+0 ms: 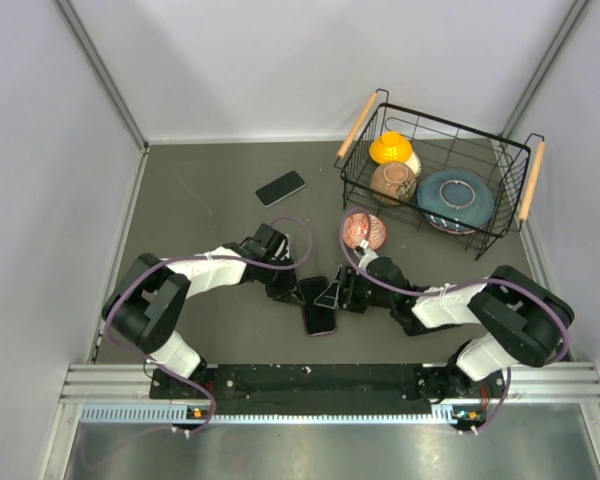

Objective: Put the phone into the phone case

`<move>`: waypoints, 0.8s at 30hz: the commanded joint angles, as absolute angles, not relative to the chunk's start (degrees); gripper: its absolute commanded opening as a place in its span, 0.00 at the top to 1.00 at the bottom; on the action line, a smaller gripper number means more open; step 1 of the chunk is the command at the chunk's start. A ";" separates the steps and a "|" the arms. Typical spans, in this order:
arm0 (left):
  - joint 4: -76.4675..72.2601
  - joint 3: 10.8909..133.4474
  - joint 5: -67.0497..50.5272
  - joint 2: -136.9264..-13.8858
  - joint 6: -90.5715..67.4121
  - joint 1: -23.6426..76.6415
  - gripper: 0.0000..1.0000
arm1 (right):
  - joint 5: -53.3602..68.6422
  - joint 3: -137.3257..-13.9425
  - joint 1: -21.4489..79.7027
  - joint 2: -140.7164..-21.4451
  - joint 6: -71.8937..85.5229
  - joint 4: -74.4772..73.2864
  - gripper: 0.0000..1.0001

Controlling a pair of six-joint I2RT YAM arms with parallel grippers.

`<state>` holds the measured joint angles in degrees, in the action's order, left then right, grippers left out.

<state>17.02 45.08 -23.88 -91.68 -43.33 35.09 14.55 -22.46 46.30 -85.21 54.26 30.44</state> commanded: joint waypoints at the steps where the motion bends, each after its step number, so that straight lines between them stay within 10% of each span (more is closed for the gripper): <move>1: 10.20 41.49 -28.65 -94.92 -46.31 36.83 0.89 | 19.42 -18.03 46.93 -85.96 58.00 40.77 0.36; 5: 9.93 40.35 -28.57 -94.13 -46.41 36.83 0.87 | 20.39 -17.31 46.32 -85.34 58.71 42.98 0.39; 15: 8.00 37.70 -29.88 -90.71 -46.94 36.57 0.75 | 18.72 -17.84 45.53 -84.73 57.57 38.76 0.85; 24: 11.60 37.44 -40.50 -79.19 -38.15 23.83 0.43 | 18.20 -21.62 44.21 -72.88 48.08 20.07 1.00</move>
